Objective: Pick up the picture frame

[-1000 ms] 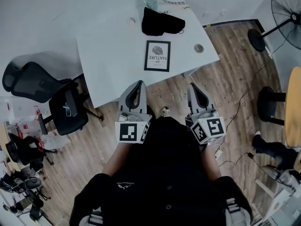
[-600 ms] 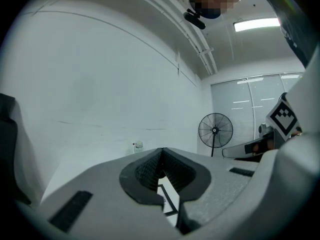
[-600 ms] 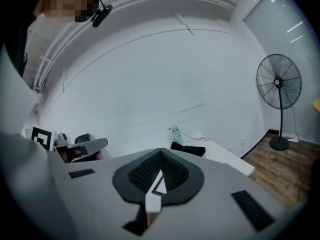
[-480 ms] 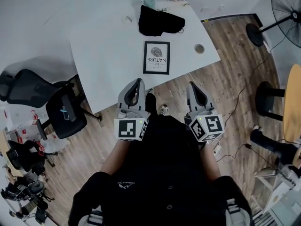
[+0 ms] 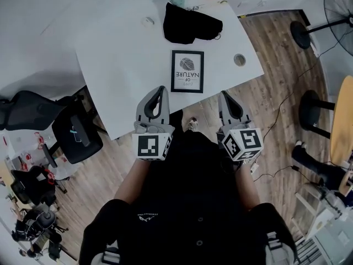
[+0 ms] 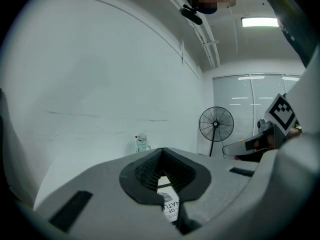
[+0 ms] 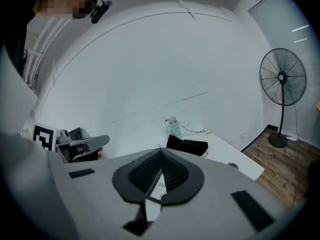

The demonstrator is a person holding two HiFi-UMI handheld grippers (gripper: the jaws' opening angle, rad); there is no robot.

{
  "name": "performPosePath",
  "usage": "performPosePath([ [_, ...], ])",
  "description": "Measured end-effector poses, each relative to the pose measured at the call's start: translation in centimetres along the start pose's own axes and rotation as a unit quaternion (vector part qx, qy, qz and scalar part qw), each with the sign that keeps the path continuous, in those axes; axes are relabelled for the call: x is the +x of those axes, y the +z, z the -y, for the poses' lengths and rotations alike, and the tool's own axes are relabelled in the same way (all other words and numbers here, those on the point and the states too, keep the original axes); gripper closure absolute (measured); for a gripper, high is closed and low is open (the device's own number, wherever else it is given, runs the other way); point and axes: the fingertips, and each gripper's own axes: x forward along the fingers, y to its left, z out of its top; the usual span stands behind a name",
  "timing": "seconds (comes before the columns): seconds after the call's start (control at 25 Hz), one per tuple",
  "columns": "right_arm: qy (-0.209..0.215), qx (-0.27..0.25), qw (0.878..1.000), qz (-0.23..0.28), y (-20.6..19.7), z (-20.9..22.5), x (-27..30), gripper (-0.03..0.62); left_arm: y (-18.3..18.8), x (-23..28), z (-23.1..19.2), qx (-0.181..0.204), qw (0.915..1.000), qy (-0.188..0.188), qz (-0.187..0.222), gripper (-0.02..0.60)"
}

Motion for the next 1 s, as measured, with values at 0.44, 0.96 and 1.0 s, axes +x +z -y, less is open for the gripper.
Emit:
performPosePath([
  [0.44, -0.019, 0.012, 0.999, -0.04, -1.3, 1.4, 5.4, 0.595, -2.8, 4.7, -2.4, -0.01, 0.9988, -0.018, -0.046, 0.575],
  [0.96, -0.025, 0.026, 0.996, -0.086, -4.3, 1.7, 10.2, 0.595, -7.6, 8.4, -4.5, -0.01, 0.9938, -0.022, -0.108, 0.575],
  [1.0, -0.027, 0.027, 0.995, -0.09, -4.6, 1.8, 10.5, 0.595, -8.0, 8.7, -4.6, -0.01, 0.9933, -0.023, -0.113, 0.575],
])
